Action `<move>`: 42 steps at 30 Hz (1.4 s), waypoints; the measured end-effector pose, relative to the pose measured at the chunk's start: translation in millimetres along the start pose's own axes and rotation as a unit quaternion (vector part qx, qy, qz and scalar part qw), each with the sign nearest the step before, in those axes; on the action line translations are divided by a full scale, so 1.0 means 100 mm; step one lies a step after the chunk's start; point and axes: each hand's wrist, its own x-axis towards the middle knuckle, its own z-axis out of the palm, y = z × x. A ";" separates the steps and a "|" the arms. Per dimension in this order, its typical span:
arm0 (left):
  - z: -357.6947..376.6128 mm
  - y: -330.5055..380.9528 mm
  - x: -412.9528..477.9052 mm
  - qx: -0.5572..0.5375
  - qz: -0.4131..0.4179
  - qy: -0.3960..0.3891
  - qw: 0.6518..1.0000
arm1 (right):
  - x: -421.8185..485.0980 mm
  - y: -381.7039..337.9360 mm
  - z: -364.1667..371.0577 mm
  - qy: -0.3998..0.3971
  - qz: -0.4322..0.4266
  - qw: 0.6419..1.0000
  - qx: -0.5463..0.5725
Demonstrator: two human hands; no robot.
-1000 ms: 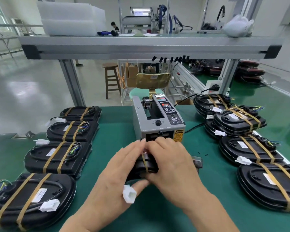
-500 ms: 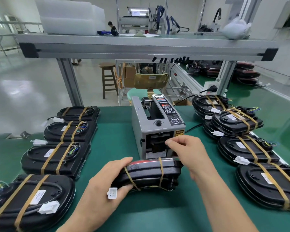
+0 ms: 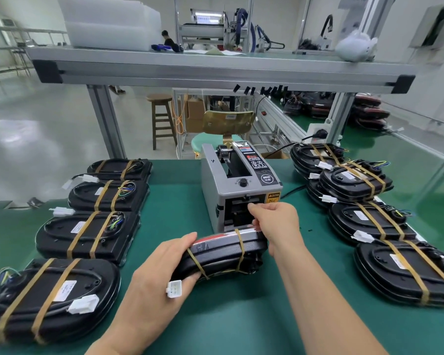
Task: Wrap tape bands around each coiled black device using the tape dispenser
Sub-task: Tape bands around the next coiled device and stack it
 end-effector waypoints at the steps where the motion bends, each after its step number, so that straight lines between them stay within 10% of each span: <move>1: 0.01 0.01 -0.01 0.002 -0.003 0.000 1.000 | -0.01 -0.01 0.01 0.006 0.002 1.000 0.000; 19: 0.14 0.17 -0.03 -0.116 -0.116 0.112 0.980 | -0.17 -0.14 -0.01 0.029 0.009 1.000 -0.004; 24: 0.17 0.23 0.03 -0.141 -0.141 0.119 0.973 | -0.59 -0.17 -0.09 -0.015 -0.088 0.992 0.090; 31: 0.22 0.28 0.02 -0.165 -0.161 0.144 0.962 | -1.14 0.06 0.15 -0.033 -0.233 0.970 -0.065; 42: 0.25 0.29 0.02 -0.175 -0.167 0.157 0.958 | -1.20 0.22 0.32 -0.003 -0.281 0.956 -0.086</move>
